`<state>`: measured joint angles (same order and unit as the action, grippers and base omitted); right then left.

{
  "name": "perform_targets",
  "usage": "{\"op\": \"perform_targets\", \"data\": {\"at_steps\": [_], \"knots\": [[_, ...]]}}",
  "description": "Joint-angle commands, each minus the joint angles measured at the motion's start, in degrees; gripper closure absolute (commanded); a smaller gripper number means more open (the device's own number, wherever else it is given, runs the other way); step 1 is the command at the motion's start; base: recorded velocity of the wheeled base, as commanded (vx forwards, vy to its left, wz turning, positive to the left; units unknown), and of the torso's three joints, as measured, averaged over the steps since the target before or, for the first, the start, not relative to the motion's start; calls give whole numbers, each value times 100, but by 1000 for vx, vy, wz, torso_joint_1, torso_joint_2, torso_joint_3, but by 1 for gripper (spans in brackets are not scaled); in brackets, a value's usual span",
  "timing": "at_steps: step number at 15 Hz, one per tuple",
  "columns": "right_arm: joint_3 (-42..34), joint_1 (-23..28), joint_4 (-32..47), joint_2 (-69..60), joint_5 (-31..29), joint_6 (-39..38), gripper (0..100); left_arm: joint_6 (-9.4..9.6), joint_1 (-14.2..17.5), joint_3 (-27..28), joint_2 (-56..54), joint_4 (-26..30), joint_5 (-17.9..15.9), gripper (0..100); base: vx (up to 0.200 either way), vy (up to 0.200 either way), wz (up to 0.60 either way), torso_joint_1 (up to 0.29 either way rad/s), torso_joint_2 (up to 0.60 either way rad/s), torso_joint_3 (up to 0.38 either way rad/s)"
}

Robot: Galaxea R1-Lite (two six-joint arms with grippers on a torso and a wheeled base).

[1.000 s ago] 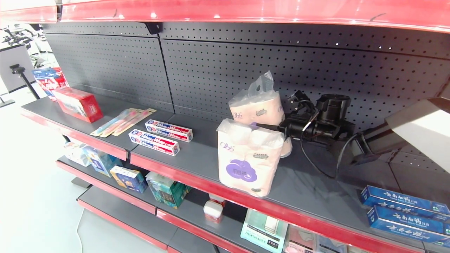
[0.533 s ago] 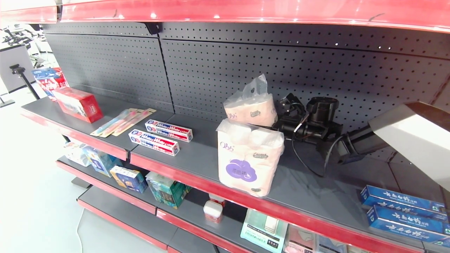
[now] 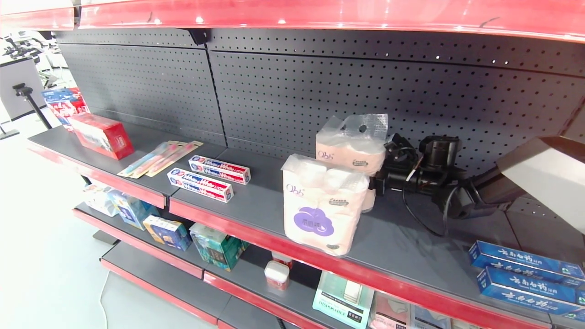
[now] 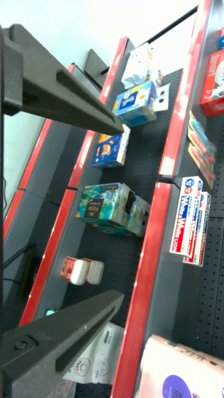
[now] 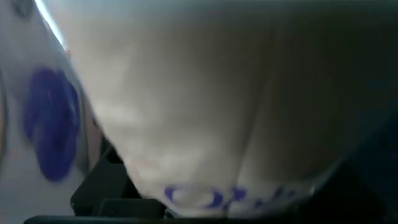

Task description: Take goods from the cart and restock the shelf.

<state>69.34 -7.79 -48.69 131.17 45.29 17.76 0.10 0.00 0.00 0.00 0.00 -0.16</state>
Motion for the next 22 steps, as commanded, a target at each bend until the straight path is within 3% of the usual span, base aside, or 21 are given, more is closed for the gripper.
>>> {"op": "perform_targets", "data": {"at_steps": [1,10,22], "knots": [[-140,137,0,-83,68,105,100,-1,0,0,0,0,-2,0,0,0,0,0,0,0],[-738,296,0,-347,481,395,100,-1,0,0,0,0,-2,0,0,0,0,0,0,0],[-667,-3,-35,-320,630,483,100,-1,0,0,0,0,-2,0,0,0,0,0,0,0]]}}
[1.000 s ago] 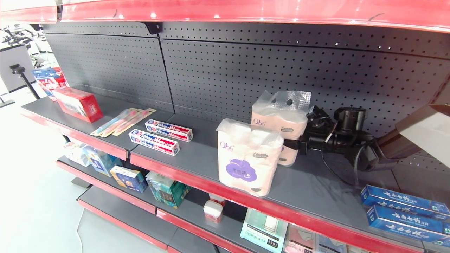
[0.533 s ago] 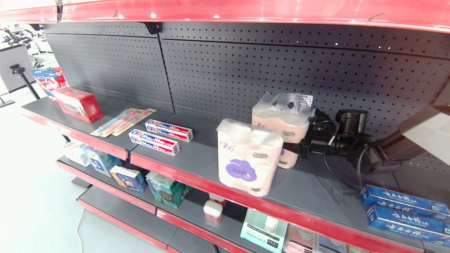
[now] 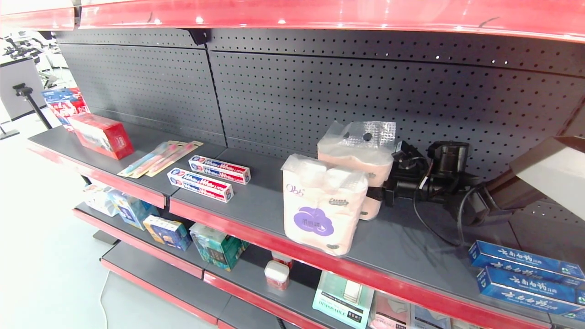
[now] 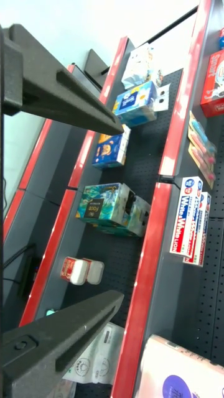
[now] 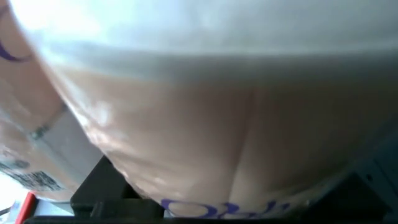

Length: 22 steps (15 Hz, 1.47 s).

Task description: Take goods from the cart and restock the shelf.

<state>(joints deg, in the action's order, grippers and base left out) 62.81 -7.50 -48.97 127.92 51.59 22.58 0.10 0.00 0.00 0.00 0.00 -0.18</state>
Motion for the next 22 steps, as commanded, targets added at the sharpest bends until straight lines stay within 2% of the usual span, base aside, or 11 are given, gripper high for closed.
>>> {"op": "perform_targets", "data": {"at_steps": [1,16,22], "knots": [[-5,-24,-7,5,9,1,100,-1,0,0,0,0,1,0,0,0,0,0,0,0],[-49,20,-25,-12,-650,1,100,-1,0,0,0,0,1,0,0,0,0,0,0,0],[-14,-103,-42,-4,-677,-25,100,-1,0,0,0,0,1,0,0,0,0,0,0,0]]}}
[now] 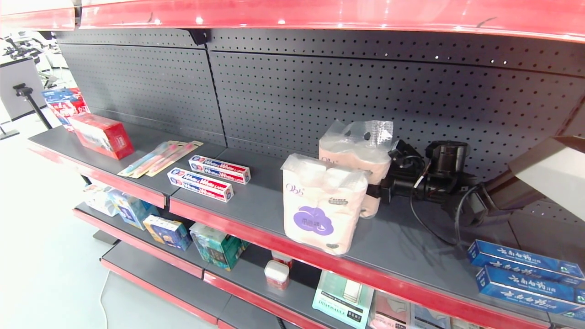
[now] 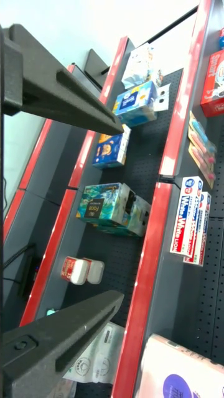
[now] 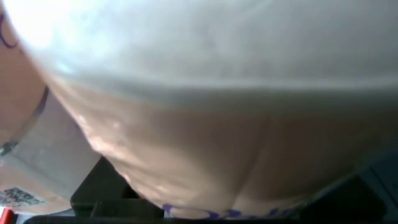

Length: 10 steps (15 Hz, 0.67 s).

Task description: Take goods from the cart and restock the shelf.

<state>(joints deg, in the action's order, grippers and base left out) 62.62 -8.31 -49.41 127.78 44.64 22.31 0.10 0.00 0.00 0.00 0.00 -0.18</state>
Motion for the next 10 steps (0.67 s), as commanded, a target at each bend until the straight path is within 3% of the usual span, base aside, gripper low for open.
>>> {"op": "perform_targets", "data": {"at_steps": [1,10], "knots": [[4,-21,1,10,-8,2,100,-1,0,0,0,0,1,0,0,0,0,0,0,0],[-40,-4,10,1,-105,19,100,-1,0,0,0,0,1,0,0,0,0,0,0,0]]}}
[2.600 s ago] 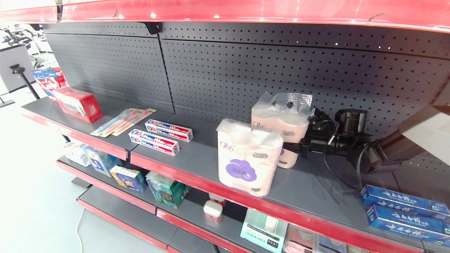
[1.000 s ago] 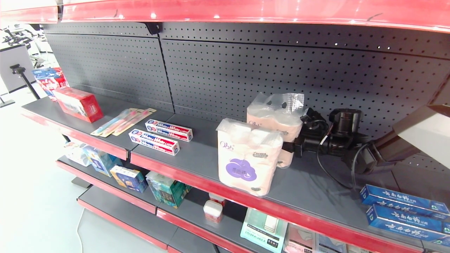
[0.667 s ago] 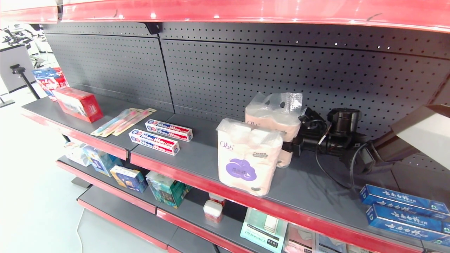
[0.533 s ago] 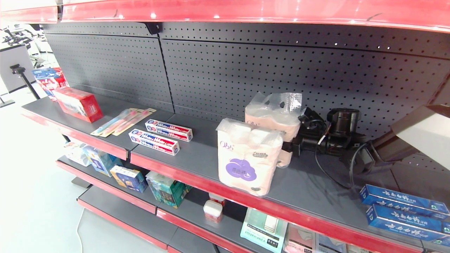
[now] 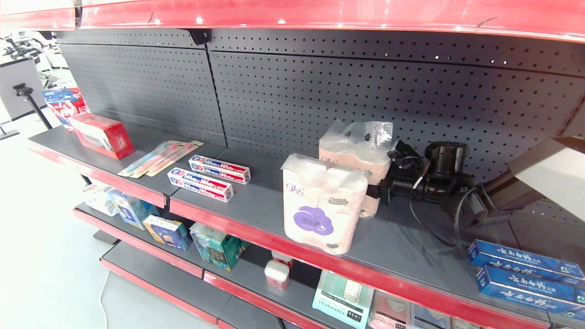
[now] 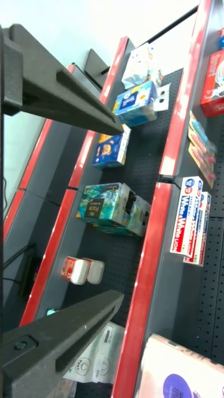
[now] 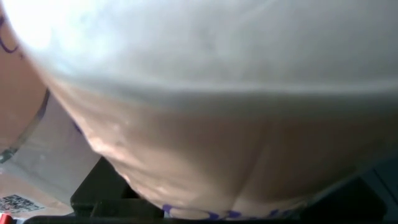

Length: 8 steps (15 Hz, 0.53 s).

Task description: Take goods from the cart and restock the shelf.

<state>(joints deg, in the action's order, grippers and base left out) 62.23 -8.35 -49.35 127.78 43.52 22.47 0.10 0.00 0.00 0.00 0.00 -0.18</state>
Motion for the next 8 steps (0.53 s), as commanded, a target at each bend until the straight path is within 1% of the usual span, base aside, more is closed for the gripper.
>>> {"op": "perform_targets", "data": {"at_steps": [1,8], "knots": [[17,-9,4,-8,7,3,100,-1,0,0,0,0,1,0,0,0,0,0,0,0],[-9,-44,4,-8,7,-14,100,-1,0,0,0,0,1,0,0,0,0,0,0,0]]}}
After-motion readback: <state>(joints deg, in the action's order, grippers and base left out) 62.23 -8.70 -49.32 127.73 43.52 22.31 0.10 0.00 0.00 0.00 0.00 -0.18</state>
